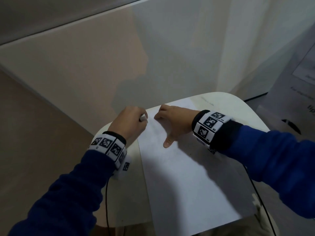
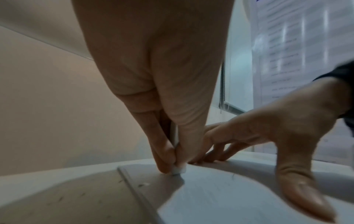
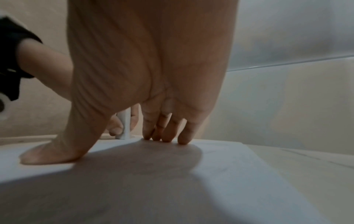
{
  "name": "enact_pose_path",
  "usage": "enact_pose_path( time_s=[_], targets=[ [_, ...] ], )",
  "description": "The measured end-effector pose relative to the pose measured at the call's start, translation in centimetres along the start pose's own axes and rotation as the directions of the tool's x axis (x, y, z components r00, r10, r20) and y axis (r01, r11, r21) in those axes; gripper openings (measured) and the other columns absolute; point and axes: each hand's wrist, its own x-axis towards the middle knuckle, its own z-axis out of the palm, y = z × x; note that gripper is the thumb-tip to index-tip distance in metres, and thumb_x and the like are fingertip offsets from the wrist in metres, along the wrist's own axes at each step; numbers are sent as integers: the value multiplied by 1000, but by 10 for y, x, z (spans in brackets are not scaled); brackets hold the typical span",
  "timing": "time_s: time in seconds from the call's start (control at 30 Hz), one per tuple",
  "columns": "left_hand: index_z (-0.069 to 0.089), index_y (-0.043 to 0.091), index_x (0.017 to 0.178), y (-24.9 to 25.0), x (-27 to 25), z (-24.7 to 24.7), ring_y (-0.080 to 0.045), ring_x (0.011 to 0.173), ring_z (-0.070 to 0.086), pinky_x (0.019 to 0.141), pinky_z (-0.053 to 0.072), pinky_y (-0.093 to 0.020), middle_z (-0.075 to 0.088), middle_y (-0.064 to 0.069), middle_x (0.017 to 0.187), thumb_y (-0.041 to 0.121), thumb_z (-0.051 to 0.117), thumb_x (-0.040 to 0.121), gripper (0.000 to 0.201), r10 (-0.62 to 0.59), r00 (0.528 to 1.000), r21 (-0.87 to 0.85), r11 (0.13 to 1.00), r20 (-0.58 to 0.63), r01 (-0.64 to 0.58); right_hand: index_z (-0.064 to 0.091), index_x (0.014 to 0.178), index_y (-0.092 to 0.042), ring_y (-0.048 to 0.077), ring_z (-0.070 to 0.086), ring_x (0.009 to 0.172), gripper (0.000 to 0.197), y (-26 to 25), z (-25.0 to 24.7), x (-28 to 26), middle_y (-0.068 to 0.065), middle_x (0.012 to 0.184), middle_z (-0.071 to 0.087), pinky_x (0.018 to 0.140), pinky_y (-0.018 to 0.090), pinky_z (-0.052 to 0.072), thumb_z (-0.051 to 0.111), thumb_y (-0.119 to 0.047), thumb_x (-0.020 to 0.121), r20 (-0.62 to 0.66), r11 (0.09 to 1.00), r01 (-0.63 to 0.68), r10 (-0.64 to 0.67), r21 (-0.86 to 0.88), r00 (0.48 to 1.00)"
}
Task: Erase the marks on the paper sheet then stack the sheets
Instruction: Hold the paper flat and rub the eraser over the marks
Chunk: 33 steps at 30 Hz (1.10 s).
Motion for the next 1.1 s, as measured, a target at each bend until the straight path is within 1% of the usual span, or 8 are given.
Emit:
enact_pose_path(
  time_s=[0.1,0.2,0.3,0.43,0.6,0.77,0.97,1.1],
  targets=[
    [74,20,88,9,-5,4,-9,60,55,56,39,-23,60,7,67,15,67,84,10,43,998,9,999,45,-43,42,145,-29,22,45,124,103,2,4,-3,-6,138,38,103,41,41,79,-70,58,-23,997,0,-2,-75,1000],
    [75,18,87,7,-1,6,-15,66,63,58,47,-25,69,2,74,16,63,84,12,12,1000,-23,1000,3,-11,43,142,-36,22,42,124,98,3,5,-5,-7,137,37,103,43,37,71,-79,58,-30,991,-12,8,-132,1000],
    [74,17,89,6,3,3,-20,72,66,64,54,-29,70,-1,79,16,61,86,14,1,1000,-5,1000,-12,-1,45,140,-34,24,43,125,94,3,4,-7,-6,138,36,104,45,37,71,-77,61,-13,990,-8,6,-143,1000],
    [74,17,95,14,-2,4,-19,74,63,65,45,-26,68,-3,82,15,62,89,14,70,996,64,995,58,-73,45,140,-32,24,46,126,94,4,2,-10,-6,141,36,104,49,40,74,-74,61,7,990,-10,11,-137,1000],
    [74,17,88,6,2,3,-19,73,66,62,50,-27,70,0,79,17,64,85,11,13,1000,-10,1000,-6,-14,46,140,-30,24,46,126,94,5,4,-10,-7,142,35,102,49,43,76,-71,61,-2,994,-17,16,-111,1000],
    [74,20,92,13,-2,7,-16,69,60,61,40,-24,67,1,79,16,65,86,11,61,995,26,998,73,-63,44,141,-33,22,44,126,94,6,6,-10,-9,141,35,103,47,41,75,-72,61,-5,995,-25,24,-100,1000],
    [73,16,89,7,3,5,-19,72,65,65,54,-30,69,-2,79,15,61,87,13,31,999,8,999,10,-31,40,145,-34,21,41,129,98,4,7,-10,-9,142,33,106,47,38,76,-71,62,-12,996,-35,34,-78,999],
    [75,19,91,11,1,7,-16,70,63,63,48,-26,69,0,79,15,65,86,12,70,995,27,997,72,-72,40,145,-33,21,42,127,97,5,9,-11,-9,141,34,105,45,39,76,-69,63,-22,997,-42,41,-60,999]
  ],
)
